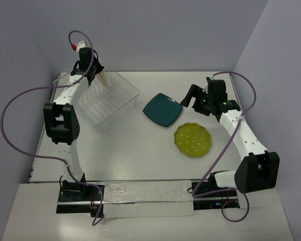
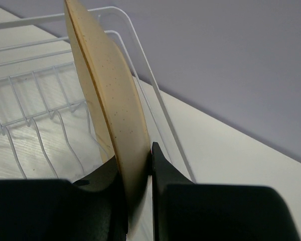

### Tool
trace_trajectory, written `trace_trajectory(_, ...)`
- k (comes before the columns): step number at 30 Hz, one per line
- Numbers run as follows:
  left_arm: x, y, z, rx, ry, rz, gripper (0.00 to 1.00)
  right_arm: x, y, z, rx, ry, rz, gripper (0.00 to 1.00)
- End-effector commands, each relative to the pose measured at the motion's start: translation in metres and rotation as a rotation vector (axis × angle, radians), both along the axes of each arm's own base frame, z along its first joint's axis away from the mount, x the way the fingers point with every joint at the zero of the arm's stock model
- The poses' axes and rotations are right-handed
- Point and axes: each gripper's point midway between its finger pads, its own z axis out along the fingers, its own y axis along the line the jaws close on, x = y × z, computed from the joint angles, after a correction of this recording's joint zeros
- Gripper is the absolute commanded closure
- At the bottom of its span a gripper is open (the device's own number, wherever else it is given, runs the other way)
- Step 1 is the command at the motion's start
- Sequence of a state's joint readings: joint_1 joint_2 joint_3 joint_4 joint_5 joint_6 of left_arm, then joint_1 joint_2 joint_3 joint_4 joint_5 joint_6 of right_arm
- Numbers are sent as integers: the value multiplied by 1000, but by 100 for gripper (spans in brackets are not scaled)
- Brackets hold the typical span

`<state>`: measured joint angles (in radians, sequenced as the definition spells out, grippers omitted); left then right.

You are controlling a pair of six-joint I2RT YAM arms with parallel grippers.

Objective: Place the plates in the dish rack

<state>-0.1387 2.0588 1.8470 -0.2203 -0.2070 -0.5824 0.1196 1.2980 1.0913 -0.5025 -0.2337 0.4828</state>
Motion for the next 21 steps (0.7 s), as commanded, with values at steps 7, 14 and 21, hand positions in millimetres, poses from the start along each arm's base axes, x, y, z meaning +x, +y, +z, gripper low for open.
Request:
trace_trajectory(7,18,6,32,38,-149,13,100,2,-5,7,0,-30,-25,0)
trace_trajectory(14,27,-1,5,38,-74,-6,96,-1,-7,2,-9,-17,-32,0)
trace_trajectory(21,24,-4,-3,77,-50,-19,46,-2,-12,1,-28,-17,-47,0)
